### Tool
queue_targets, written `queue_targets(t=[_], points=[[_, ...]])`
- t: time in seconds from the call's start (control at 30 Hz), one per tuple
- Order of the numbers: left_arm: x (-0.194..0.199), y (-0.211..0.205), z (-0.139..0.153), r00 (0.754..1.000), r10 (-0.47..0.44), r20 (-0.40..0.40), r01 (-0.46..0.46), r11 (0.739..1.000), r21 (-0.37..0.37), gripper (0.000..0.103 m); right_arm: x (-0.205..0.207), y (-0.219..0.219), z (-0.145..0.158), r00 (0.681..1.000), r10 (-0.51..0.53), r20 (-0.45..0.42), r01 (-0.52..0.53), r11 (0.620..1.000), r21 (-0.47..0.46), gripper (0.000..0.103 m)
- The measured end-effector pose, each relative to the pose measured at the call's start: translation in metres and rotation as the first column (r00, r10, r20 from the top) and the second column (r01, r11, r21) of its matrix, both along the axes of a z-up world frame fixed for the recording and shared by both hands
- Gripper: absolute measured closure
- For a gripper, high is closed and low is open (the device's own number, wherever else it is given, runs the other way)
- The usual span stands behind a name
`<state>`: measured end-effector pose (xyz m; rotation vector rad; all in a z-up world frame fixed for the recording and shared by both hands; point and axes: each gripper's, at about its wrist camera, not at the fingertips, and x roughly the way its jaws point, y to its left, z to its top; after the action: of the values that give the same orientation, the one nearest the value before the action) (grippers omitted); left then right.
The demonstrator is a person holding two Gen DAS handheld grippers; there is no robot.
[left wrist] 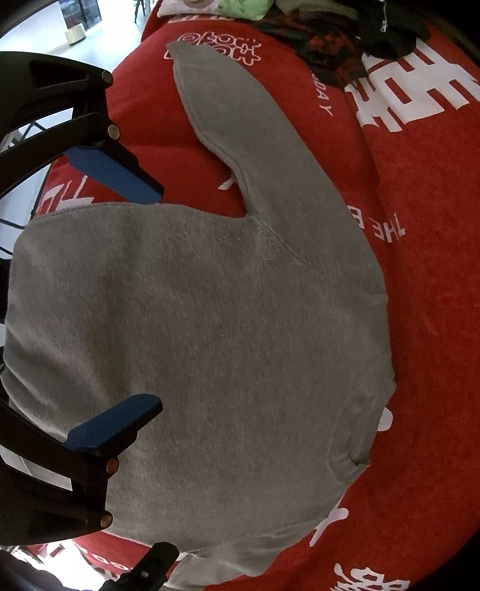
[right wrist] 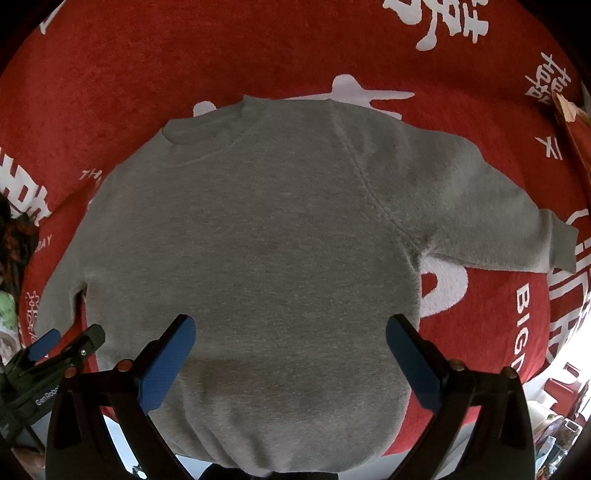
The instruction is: Fold small clothes
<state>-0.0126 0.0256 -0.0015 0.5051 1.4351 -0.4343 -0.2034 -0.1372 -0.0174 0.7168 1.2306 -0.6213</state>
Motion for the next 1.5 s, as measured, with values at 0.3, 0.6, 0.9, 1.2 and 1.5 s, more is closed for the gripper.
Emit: queue_targets(t=[0.3, 0.6, 0.9, 1.2, 1.5], points=[[0.000, 0.004, -0.002, 1.000, 0.003, -0.002, -0.003, 1.000, 0.007, 0.000, 0.003, 0.005, 0.003, 1.000, 0.018, 0.000, -0.018, 1.000, -0.012, 0.000], [0.000, 0.004, -0.002, 1.000, 0.003, -0.002, -0.003, 1.000, 0.007, 0.000, 0.003, 0.006, 0.002, 1.000, 0.026, 0.000, -0.026, 1.000, -0.007, 0.000], [0.002, 0.012, -0.005, 1.000, 0.013, -0.005, -0.013, 1.000, 0.010, 0.000, 0.006, 0.008, 0.002, 1.000, 0.028, -0.005, -0.028, 1.000, -0.008, 0.000], [0.004, 0.011, -0.005, 1.000, 0.017, -0.006, -0.017, 1.000, 0.011, 0.000, 0.010, 0.010, 0.002, 0.999, 0.033, -0.005, -0.034, 0.999, -0.005, 0.000], [0.005, 0.010, -0.004, 1.000, 0.020, -0.006, -0.020, 1.000, 0.013, 0.000, 0.010, 0.011, 0.002, 0.999, 0.032, -0.008, -0.032, 0.999, -0.003, 0.000]])
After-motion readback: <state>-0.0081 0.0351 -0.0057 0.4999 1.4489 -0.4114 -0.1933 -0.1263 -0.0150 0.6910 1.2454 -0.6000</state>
